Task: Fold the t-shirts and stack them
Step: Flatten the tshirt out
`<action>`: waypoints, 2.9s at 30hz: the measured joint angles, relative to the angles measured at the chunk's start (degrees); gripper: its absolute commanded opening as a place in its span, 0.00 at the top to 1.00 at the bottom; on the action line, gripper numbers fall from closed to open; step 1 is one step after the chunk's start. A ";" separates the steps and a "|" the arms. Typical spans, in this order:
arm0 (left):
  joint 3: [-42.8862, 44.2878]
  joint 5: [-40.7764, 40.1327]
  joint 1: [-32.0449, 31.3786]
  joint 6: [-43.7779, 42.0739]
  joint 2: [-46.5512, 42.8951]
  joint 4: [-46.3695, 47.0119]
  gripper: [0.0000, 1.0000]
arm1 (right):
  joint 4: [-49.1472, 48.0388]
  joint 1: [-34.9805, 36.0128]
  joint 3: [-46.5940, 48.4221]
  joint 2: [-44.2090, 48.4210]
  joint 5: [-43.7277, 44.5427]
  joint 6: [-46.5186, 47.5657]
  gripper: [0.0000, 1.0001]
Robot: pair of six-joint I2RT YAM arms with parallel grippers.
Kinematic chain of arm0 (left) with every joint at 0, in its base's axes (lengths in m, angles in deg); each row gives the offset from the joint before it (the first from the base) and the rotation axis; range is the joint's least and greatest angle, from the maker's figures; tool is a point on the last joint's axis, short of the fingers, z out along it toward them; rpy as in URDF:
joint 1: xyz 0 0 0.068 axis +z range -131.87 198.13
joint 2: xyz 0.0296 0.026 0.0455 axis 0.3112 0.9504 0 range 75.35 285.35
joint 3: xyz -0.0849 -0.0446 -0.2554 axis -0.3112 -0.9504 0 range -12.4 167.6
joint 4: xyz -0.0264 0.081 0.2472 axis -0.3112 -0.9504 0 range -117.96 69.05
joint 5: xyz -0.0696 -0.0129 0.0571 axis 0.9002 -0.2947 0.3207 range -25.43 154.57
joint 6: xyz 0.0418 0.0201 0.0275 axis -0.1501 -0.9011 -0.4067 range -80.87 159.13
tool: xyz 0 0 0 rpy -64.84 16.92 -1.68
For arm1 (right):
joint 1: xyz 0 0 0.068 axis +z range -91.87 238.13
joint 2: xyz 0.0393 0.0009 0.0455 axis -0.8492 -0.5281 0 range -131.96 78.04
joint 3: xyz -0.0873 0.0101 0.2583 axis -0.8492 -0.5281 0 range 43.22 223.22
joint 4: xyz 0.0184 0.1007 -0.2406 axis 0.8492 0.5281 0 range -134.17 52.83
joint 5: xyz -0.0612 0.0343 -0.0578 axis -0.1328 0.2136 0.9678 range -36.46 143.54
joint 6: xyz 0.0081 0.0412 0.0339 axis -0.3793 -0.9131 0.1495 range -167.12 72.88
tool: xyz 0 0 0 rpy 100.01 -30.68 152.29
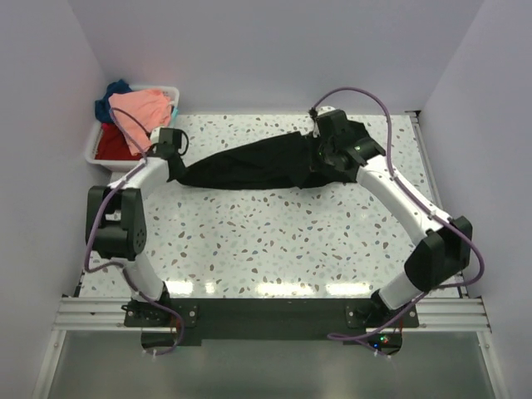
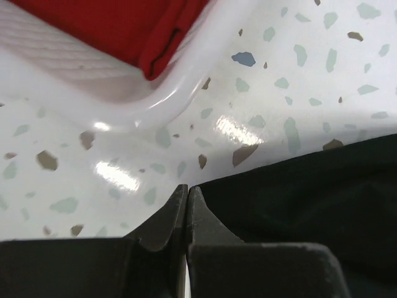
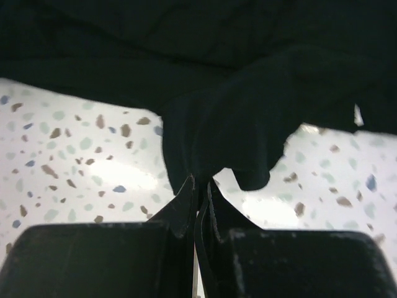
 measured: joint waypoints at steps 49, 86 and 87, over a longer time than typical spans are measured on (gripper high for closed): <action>1.62 -14.19 -4.68 5.97 2.86 -4.44 1.00 | -6.34 -2.82 23.12 -33.09 -2.19 -1.44 0.74; 3.43 -10.21 -4.68 3.93 6.75 -3.32 1.00 | -6.84 -9.46 15.61 -33.31 6.80 -9.25 0.71; 3.45 -10.21 -4.68 3.93 6.80 -3.32 1.00 | -6.82 -9.42 15.80 -33.46 6.80 -8.79 0.69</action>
